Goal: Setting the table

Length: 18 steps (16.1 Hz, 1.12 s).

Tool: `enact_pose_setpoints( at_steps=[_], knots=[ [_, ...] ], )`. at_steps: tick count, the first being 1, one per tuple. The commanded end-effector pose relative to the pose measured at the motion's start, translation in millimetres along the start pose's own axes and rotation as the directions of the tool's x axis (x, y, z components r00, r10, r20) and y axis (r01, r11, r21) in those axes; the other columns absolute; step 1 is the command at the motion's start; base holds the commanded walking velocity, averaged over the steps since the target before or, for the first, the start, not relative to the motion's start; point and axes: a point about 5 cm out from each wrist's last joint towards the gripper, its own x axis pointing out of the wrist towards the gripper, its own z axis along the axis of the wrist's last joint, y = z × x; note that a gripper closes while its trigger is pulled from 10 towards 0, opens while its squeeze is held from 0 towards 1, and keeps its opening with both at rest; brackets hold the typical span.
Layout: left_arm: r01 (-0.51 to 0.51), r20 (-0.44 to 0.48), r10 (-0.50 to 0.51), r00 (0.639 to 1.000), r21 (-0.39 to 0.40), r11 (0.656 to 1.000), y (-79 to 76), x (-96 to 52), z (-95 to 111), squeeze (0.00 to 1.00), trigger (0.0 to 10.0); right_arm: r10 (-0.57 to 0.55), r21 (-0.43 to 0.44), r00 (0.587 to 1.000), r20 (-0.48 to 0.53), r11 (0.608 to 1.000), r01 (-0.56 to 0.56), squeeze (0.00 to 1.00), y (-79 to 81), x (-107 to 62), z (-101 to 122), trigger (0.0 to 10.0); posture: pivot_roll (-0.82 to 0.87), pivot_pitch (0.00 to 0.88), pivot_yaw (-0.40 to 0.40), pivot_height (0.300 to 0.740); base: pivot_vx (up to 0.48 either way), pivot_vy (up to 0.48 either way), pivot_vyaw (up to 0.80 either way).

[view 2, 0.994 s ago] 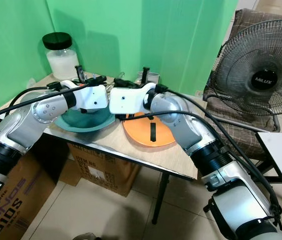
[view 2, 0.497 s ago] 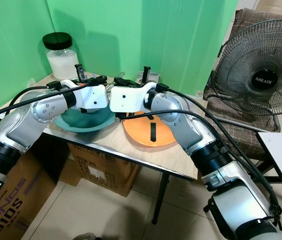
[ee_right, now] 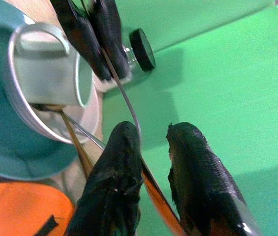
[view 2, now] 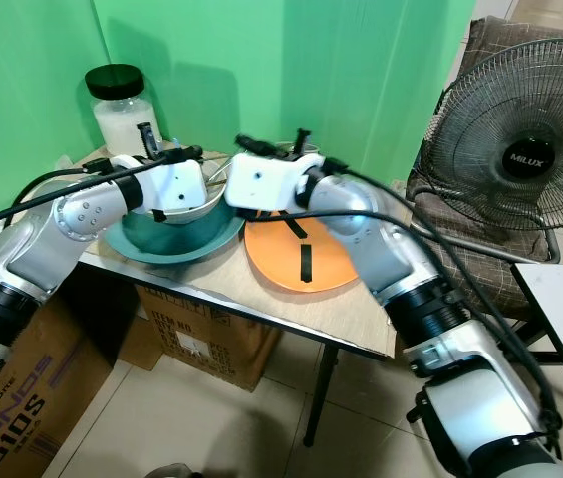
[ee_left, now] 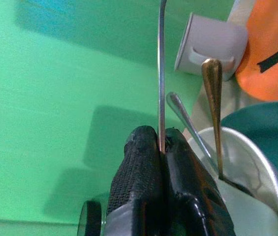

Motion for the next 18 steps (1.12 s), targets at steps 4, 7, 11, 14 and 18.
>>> enact_pose_setpoints(
  at_steps=[4,7,11,14,18],
  knots=[
    [-0.105,-0.02,0.103,0.994,-0.131,0.986,18.4,-3.4,-7.5,0.0,0.0,-0.068,0.027,0.997,-0.026,0.997,0.069,1.0,-15.7,-12.6,-7.0,10.0,0.06,0.0,0.016,0.74,0.0,0.0,0.0],
    [-0.175,-0.003,0.181,0.983,-0.276,0.945,23.9,-3.7,-5.1,0.0,0.0,-0.099,0.093,0.994,-0.037,0.99,0.102,1.0,-19.9,-30.4,-10.8,10.0,0.05,0.0,0.009,0.74,0.0,0.0,0.0],
    [-0.194,0.011,0.21,0.978,-0.338,0.921,25.5,-5.0,-3.4,0.0,0.0,-0.2,0.244,0.975,-0.092,0.945,0.217,1.0,-28.6,-55.6,-22.3,10.0,0.04,0.0,0.009,0.74,0.0,0.0,0.0],
    [-0.167,0.044,0.195,0.98,-0.358,0.919,18.5,-4.3,2.5,0.0,0.0,-0.275,0.327,0.951,-0.142,0.894,0.307,0.0,-30.1,-72.1,-29.3,10.0,0.03,0.0,0.017,0.74,0.0,0.0,0.0],
    [-0.169,0.118,0.284,0.951,-0.572,0.803,21.6,-7.6,19.8,0.0,0.0,-0.362,0.486,0.906,-0.217,0.765,0.422,0.0,-24.9,-81.1,-32.5,10.0,0.0,0.0,0.007,0.74,0.0,0.0,0.0]
  ],
)
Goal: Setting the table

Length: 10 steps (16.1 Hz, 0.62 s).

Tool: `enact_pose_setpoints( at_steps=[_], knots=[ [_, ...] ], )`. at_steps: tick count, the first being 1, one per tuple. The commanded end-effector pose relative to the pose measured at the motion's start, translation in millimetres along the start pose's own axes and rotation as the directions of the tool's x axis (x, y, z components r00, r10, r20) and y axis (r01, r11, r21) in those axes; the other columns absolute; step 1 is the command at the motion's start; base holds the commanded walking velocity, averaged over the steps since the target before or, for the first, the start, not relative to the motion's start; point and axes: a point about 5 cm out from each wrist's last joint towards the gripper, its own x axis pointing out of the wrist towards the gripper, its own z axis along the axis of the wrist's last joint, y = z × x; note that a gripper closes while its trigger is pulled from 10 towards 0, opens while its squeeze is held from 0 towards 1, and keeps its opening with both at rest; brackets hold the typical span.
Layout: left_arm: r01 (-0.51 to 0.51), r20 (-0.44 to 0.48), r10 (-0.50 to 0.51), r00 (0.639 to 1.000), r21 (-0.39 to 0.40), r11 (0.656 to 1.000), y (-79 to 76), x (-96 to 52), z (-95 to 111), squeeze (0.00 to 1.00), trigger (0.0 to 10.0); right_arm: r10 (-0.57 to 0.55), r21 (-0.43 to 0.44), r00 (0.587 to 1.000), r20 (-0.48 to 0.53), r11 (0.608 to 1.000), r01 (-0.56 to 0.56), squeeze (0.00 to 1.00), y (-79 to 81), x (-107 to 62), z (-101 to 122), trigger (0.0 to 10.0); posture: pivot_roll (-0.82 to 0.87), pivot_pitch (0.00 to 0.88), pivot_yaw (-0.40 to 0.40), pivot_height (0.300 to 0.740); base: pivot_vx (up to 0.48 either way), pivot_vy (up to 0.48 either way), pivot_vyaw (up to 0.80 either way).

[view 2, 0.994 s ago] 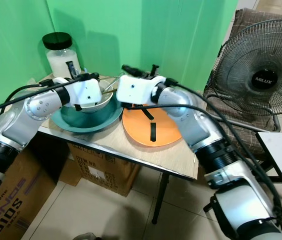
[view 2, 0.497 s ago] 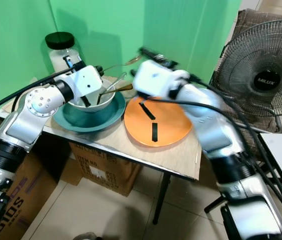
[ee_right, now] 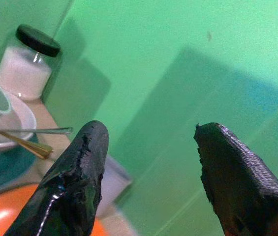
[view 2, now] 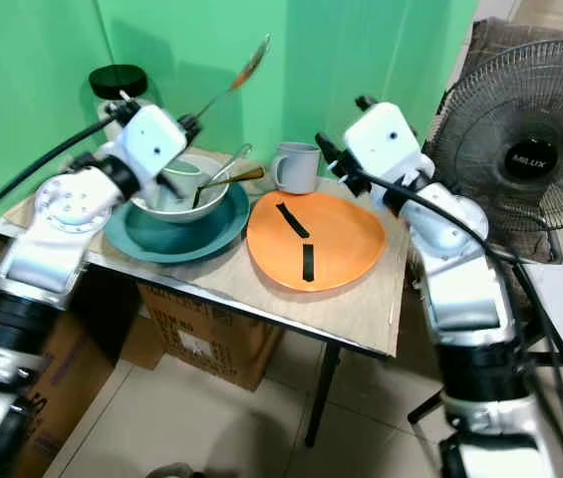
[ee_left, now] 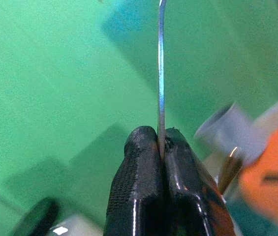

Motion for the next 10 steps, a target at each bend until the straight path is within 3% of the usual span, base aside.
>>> enact_pose_setpoints(
  at_steps=[1,2,3,4,5,7,9,10],
  knots=[
    [-0.031,0.079,0.043,0.996,-0.139,0.99,3.6,-3.5,16.0,0.0,0.0,-0.048,0.114,0.998,-0.03,0.992,0.051,0.0,1.5,-6.2,-4.2,10.0,0.0,0.0,0.005,0.74,0.0,0.0,0.0],
    [-0.056,0.108,0.09,0.99,-0.286,0.957,-2.9,-9.2,24.1,0.0,0.0,-0.069,0.256,0.995,-0.077,0.963,0.086,0.0,15.5,-14.7,-12.5,10.0,0.0,0.0,0.0,0.74,0.0,0.0,0.0],
    [-0.065,0.094,0.102,0.99,-0.33,0.942,-9.6,-15.0,24.7,0.0,3.9,-0.075,0.308,0.993,-0.09,0.946,0.1,0.0,24.6,-22.3,-14.1,10.0,-0.01,0.0,-0.005,0.74,0.0,0.0,0.0],
    [-0.081,0.072,0.111,0.991,-0.337,0.938,-17.7,-21.1,22.1,0.0,10.0,-0.082,0.362,0.991,-0.101,0.925,0.114,0.0,31.8,-27.8,-16.2,10.0,-0.01,0.0,-0.009,0.74,0.0,0.0,0.0],
    [-0.136,-0.023,0.137,0.99,-0.365,0.921,-36.3,-39.2,13.7,0.0,10.0,-0.081,0.442,0.982,-0.171,0.884,0.15,0.0,49.0,-42.0,-24.2,10.0,-0.02,0.0,-0.015,0.74,0.0,0.0,0.0],
    [-0.163,-0.077,0.145,0.986,-0.361,0.918,-43.9,-50.1,8.9,0.0,10.0,-0.09,0.451,0.973,-0.212,0.874,0.179,0.0,54.1,-48.3,-28.7,10.0,-0.02,0.0,-0.018,0.74,0.0,0.0,0.0],
    [-0.184,-0.132,0.149,0.98,-0.319,0.93,-50.2,-63.9,3.2,0.0,10.0,-0.12,0.447,0.964,-0.237,0.867,0.218,0.0,54.6,-53.9,-32.3,10.0,-0.02,0.002,-0.022,0.74,0.0,0.0,0.0],
    [-0.222,-0.167,0.177,0.97,-0.309,0.925,-53.8,-77.1,-0.1,0.0,10.0,-0.161,0.382,0.946,-0.283,0.885,0.265,0.0,50.9,-59.5,-37.5,10.0,-0.02,0.011,-0.025,0.74,0.0,0.0,-0.8]
  ],
)
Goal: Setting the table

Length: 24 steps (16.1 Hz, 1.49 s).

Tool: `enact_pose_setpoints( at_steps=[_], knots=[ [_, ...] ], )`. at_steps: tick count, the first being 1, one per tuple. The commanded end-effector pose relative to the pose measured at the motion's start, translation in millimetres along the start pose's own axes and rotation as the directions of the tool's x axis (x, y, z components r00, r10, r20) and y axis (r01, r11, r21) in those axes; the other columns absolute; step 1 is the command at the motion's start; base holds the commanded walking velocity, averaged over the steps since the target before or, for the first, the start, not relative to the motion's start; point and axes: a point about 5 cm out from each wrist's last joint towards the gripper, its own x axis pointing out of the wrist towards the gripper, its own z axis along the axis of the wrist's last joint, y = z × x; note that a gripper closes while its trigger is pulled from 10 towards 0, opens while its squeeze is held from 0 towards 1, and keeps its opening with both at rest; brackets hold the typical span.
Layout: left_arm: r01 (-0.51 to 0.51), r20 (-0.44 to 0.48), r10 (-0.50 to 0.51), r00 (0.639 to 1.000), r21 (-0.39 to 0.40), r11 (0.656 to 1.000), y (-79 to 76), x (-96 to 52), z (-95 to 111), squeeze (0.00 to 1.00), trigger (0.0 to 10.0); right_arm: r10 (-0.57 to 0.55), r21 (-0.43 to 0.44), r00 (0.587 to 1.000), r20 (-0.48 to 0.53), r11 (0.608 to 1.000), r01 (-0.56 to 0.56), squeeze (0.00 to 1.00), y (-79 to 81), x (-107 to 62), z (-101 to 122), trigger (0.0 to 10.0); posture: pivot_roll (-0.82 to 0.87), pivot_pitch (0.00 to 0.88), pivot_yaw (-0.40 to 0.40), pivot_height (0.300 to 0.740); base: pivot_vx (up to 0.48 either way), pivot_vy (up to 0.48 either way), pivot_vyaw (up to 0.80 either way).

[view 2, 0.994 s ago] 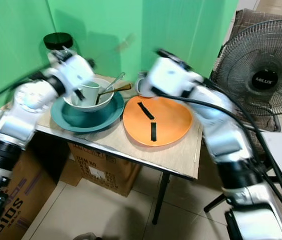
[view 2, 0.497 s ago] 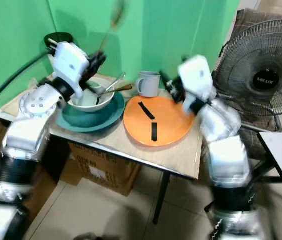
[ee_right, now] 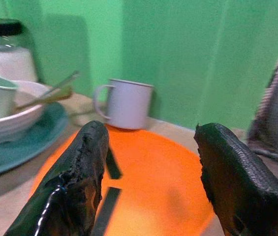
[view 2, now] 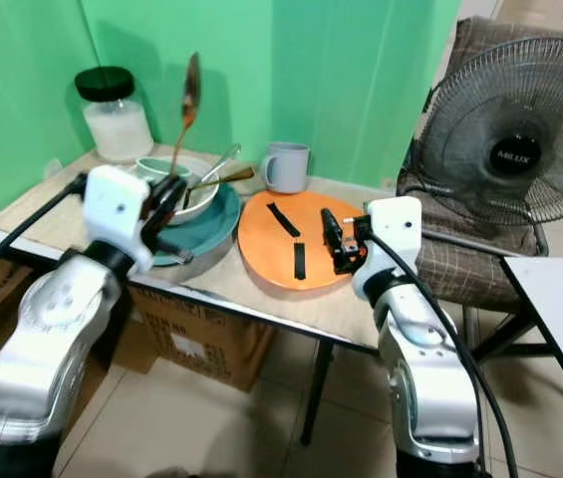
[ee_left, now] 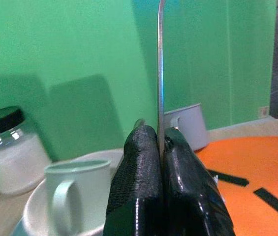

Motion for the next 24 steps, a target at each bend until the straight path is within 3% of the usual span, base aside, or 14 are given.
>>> enact_pose_setpoints(
  at_steps=[1,6,9,12,14,24],
  knots=[
    [-0.016,-0.006,0.016,1.0,0.008,1.0,-0.7,-4.5,2.6,0.0,10.0,-0.043,-0.039,0.999,-0.011,0.998,0.042,0.0,-6.3,-5.1,0.3,10.0,-0.02,0.013,-0.025,0.74,0.0,0.0,-0.8],
    [-0.044,-0.057,0.043,0.997,-0.002,0.999,-6.0,-11.6,-2.2,0.0,10.0,-0.015,0.064,0.999,-0.047,0.998,0.018,0.0,-2.8,-13.7,2.4,10.0,-0.04,0.021,-0.012,0.74,0.0,0.0,-0.8],
    [-0.05,-0.065,0.049,0.997,-0.008,0.999,-7.3,-12.0,-2.7,0.0,10.0,-0.07,-0.003,0.998,-0.007,0.998,0.07,0.0,-1.5,-17.2,4.0,10.0,-0.05,0.026,-0.008,0.74,0.0,0.0,-0.8],
    [-0.068,-0.084,0.067,0.994,-0.008,0.998,-7.2,-17.4,-6.7,0.0,10.0,-0.041,0.031,0.997,-0.06,0.999,0.043,0.0,0.1,-21.7,-4.2,10.0,-0.06,0.032,-0.009,0.74,0.0,0.0,-0.8],
    [-0.107,-0.094,0.106,0.99,-0.014,0.994,-2.6,-20.4,-8.5,0.0,10.0,-0.094,0.068,0.992,-0.085,0.993,0.1,0.0,-5.6,-24.0,-9.5,10.0,-0.05,0.033,-0.018,0.74,0.0,0.0,-0.8],
    [-0.179,-0.125,0.177,0.976,-0.005,0.984,9.4,-21.2,-14.6,0.0,10.0,-0.099,0.026,0.985,-0.142,0.994,0.104,0.0,2.3,-13.3,-16.3,10.0,-0.05,0.02,-0.032,0.74,0.0,-0.2,-0.8]
  ],
)
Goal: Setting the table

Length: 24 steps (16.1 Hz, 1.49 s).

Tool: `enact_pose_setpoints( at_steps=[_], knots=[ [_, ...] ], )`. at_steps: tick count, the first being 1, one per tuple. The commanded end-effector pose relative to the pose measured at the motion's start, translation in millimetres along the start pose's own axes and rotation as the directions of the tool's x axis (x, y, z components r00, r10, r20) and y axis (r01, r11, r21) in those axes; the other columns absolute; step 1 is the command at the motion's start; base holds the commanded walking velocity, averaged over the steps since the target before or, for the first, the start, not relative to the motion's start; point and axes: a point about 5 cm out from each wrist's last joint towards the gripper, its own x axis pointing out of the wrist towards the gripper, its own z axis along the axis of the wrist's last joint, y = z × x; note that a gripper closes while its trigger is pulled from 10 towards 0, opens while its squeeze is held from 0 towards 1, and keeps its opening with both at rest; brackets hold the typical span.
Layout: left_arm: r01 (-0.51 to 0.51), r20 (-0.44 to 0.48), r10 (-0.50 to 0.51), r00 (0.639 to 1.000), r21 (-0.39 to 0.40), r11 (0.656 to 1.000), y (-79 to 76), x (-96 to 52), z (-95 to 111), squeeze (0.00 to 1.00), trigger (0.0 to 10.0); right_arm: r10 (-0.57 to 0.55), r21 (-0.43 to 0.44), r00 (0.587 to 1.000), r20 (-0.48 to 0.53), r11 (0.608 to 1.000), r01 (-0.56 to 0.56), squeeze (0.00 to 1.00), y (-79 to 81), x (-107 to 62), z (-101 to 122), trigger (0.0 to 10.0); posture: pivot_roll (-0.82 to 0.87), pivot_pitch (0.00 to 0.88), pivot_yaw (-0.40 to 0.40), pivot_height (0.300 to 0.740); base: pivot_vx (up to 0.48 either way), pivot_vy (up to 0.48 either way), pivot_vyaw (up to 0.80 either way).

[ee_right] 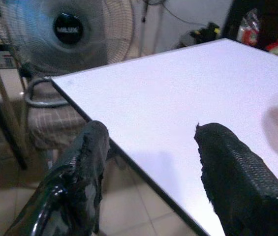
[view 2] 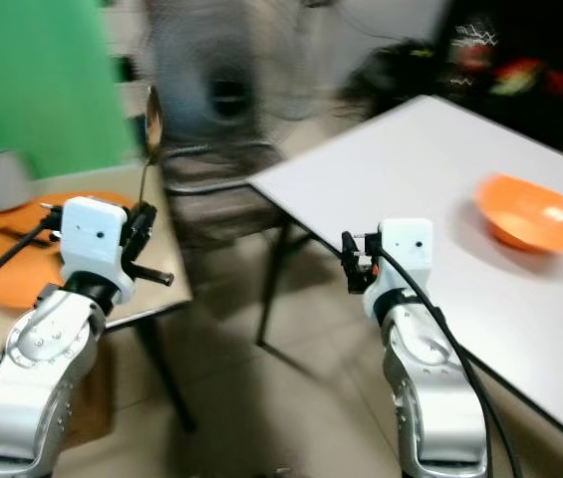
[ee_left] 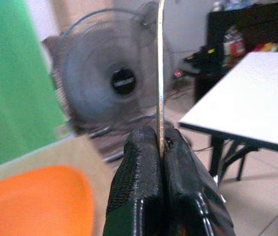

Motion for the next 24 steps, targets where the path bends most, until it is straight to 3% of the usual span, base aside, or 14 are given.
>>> enact_pose_setpoints(
  at_steps=[1,15,17,21,24],
  knots=[
    [-0.028,-0.002,0.028,1.0,-0.015,0.999,2.9,1.1,1.2,0.0,10.0,-0.01,-0.018,1.0,-0.009,1.0,0.01,0.0,-2.1,0.4,-0.3,10.0,-0.05,0.015,-0.034,0.74,0.0,0.0,-0.8],
    [0.001,0.0,-0.001,1.0,-0.065,0.998,6.9,1.8,-3.5,0.0,10.0,-0.027,-0.013,0.999,-0.035,1.0,0.027,0.0,0.3,3.4,-5.9,10.0,-0.05,0.0,-0.021,0.74,0.0,0.0,-0.79],
    [0.001,-0.005,-0.001,1.0,-0.063,0.998,9.7,0.5,-5.4,0.0,10.0,0.004,-0.053,1.0,-0.029,0.999,-0.006,0.0,2.1,4.6,-5.0,10.0,-0.05,0.0,-0.023,0.74,0.261,0.0,0.0],
    [0.003,-0.022,-0.004,1.0,-0.054,0.999,16.5,-0.8,-9.3,0.0,10.0,0.017,-0.029,0.999,-0.036,0.999,-0.018,0.0,1.3,4.1,-5.8,10.0,-0.06,0.0,-0.032,0.74,0.328,0.0,0.0],
    [0.022,-0.029,-0.024,0.999,-0.049,0.999,15.8,-1.2,-12.0,0.0,10.0,0.031,-0.032,0.999,-0.038,0.999,-0.033,0.0,1.7,2.4,-5.9,10.0,-0.06,0.0,-0.029,0.74,0.335,0.0,-0.8]
  ],
)
